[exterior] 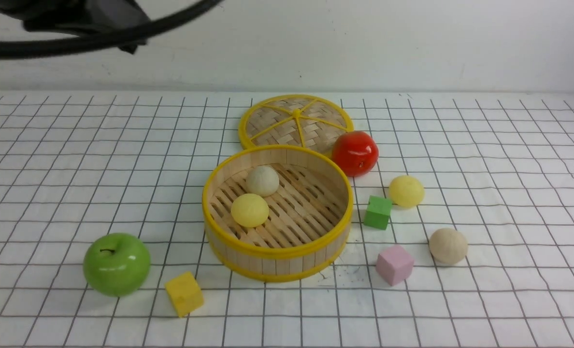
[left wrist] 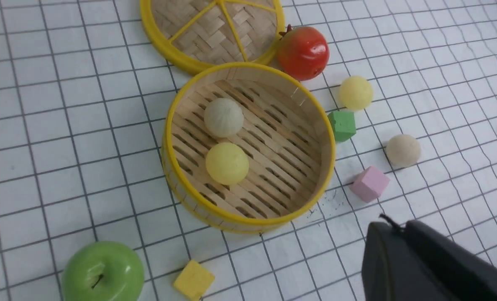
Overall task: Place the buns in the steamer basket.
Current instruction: Use the right arm to grab a steamed stuffed bun
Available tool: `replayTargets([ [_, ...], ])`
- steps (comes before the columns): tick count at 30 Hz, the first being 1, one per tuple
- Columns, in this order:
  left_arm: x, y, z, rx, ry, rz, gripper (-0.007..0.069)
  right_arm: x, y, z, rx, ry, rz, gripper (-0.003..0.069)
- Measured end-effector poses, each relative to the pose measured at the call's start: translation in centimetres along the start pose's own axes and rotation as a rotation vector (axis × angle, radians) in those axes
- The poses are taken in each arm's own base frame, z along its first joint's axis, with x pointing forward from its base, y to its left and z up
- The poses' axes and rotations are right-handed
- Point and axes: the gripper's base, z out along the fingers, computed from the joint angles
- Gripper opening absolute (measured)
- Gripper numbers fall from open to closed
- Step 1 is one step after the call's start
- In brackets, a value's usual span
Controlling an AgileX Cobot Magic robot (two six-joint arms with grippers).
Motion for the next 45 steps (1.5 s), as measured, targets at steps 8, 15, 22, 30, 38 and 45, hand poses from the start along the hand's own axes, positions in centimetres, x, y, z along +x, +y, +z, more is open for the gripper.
replayTargets([
  [8,6.6,0.7,-3.6,0.000,-0.004,-0.006,-0.0013,0.0,0.0,0.0,0.000,0.000,0.000,0.0241],
  [15,13.7,0.9,-6.0,0.103,-0.066,-0.132,-0.0013,0.0,0.0,0.0,0.000,0.000,0.000,0.0241],
  [22,18.1,0.5,-8.1,0.283,-0.198,-0.250,-0.0013,0.0,0.0,0.0,0.000,0.000,0.000,0.0241],
  [30,19.0,0.4,-8.7,0.309,-0.218,-0.253,-0.0013,0.0,0.0,0.0,0.000,0.000,0.000,0.0241],
  [38,18.7,0.8,-8.7,0.265,-0.260,-0.230,-0.0013,0.0,0.0,0.0,0.000,0.000,0.000,0.0241],
  [45,20.4,1.7,-9.3,0.254,-0.436,-0.213,-0.0013,0.0,0.0,0.0,0.000,0.000,0.000,0.0241],
])
